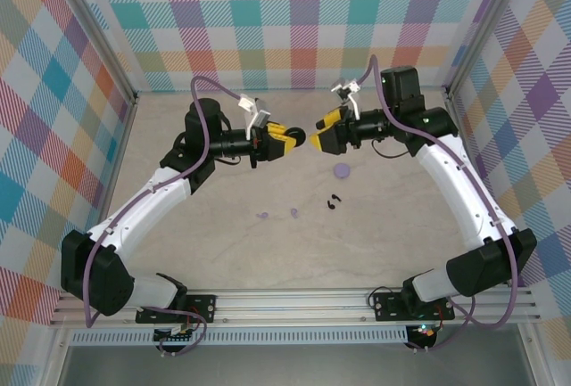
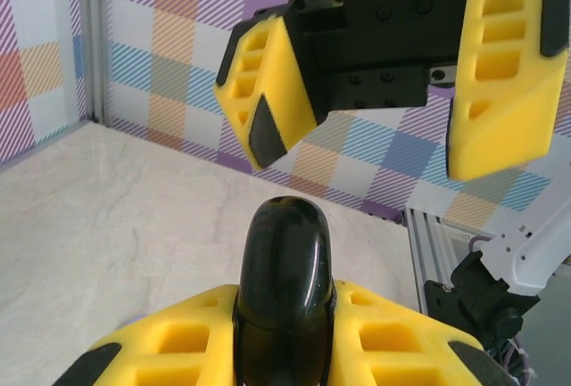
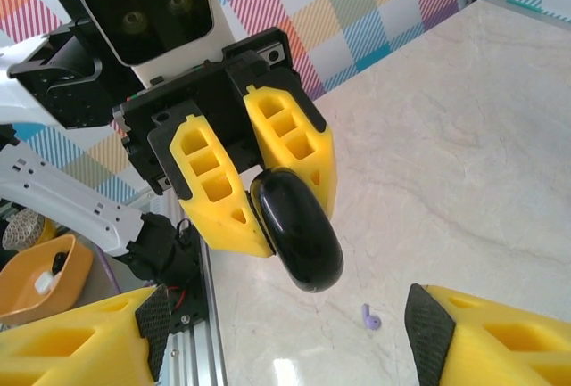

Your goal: Insert the wireless bluetooth earbuds into the charging case

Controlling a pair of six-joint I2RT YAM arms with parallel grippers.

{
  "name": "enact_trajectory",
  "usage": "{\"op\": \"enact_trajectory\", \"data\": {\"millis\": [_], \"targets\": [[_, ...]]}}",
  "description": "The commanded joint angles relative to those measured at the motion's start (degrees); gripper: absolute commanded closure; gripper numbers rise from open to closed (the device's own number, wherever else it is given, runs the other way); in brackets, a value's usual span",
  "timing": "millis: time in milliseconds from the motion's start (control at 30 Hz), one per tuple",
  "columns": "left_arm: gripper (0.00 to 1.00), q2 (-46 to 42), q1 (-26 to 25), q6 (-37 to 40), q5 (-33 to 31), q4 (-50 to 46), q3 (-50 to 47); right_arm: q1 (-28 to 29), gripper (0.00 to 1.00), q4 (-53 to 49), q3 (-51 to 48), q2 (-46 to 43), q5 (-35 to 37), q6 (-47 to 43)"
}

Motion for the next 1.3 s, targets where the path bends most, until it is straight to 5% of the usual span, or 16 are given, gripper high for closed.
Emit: {"op": "enact_trajectory", "data": {"millis": [0, 1267], "targets": [[0.9, -1.29, -0.77, 1.42, 3.9, 3.54, -0.42, 1.53, 0.28, -4.16, 2.52, 1.6, 1.08, -3.71], [0.91, -1.63, -2.73, 8.18, 8.04, -4.95, 2.59, 3.67, 0.28, -2.9, 4.69, 3.52, 14.76, -0.43]]}}
